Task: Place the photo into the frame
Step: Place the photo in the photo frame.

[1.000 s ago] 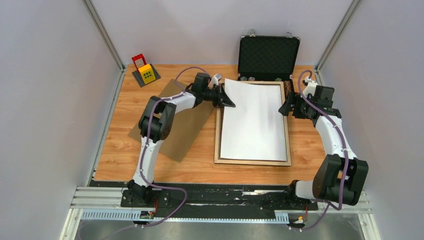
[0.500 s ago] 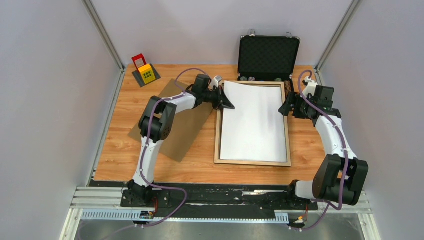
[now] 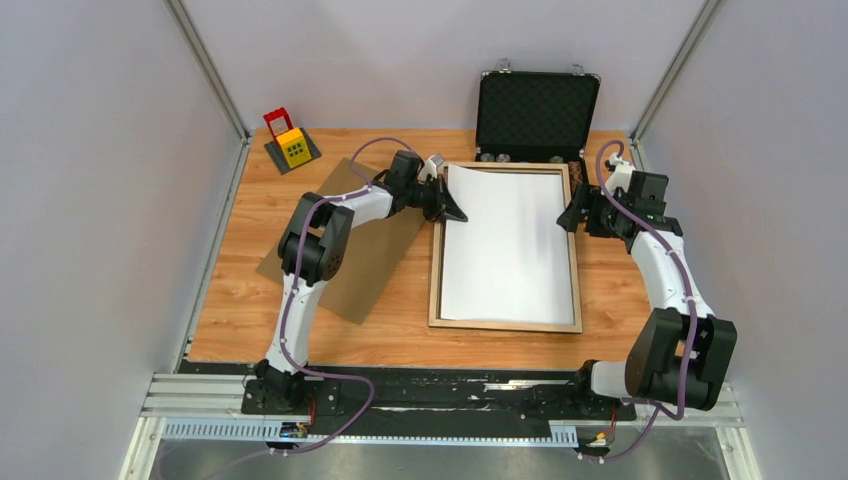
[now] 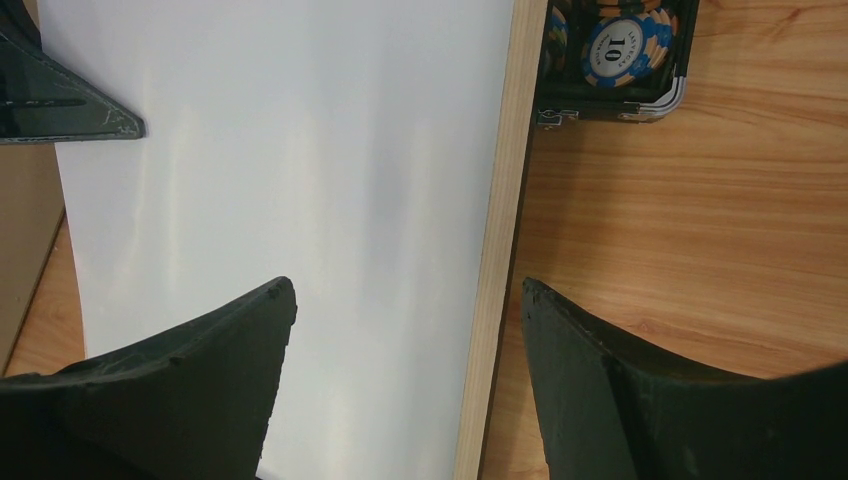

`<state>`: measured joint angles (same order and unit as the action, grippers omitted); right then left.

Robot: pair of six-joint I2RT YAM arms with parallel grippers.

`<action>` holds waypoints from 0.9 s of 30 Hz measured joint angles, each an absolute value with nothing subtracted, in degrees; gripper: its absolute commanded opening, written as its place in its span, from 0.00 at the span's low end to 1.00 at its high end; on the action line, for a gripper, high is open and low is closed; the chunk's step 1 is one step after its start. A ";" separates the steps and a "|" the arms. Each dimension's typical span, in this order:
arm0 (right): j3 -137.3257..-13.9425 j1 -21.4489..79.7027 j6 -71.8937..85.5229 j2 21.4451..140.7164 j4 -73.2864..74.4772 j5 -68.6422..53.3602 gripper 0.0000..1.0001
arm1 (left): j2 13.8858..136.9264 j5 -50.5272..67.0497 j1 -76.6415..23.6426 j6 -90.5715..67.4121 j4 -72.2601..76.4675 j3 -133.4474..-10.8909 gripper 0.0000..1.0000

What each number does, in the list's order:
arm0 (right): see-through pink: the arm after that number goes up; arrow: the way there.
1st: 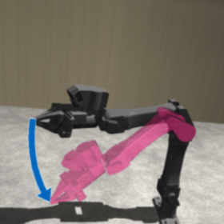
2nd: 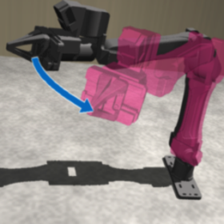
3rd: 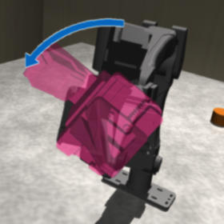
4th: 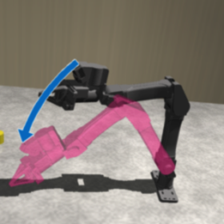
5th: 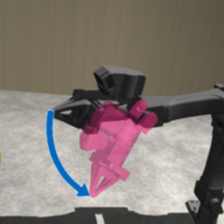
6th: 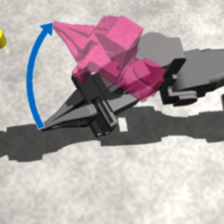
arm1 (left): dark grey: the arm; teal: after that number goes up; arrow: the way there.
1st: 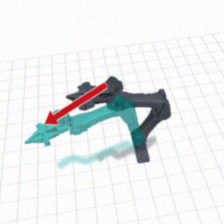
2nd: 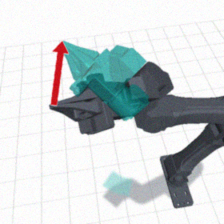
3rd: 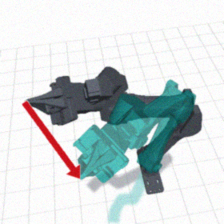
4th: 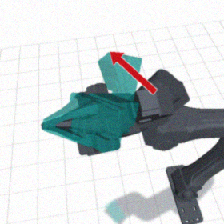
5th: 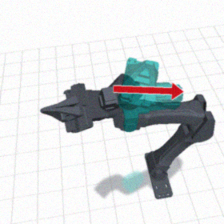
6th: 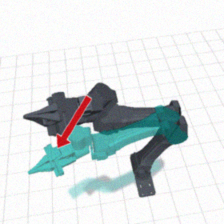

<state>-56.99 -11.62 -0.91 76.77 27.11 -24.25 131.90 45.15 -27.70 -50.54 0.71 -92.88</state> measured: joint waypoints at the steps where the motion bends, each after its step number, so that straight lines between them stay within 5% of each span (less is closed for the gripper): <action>1: -56.99 -11.62 -0.91 76.77 27.11 -24.27 0.81 | 131.90 44.99 -27.73 -50.46 0.58 -92.88 0.00; 21: -56.97 -11.62 -0.91 76.86 27.11 -24.62 0.81 | 131.46 43.38 -27.70 -50.41 -0.30 -92.95 0.00; 27: -56.97 -11.62 -0.91 77.01 27.11 -24.64 0.81 | 131.46 43.35 -27.70 -50.39 -0.51 -93.17 0.17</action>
<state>-56.97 -11.62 -0.91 77.01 27.11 -24.64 131.46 43.35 -27.70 -50.39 -0.51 -93.17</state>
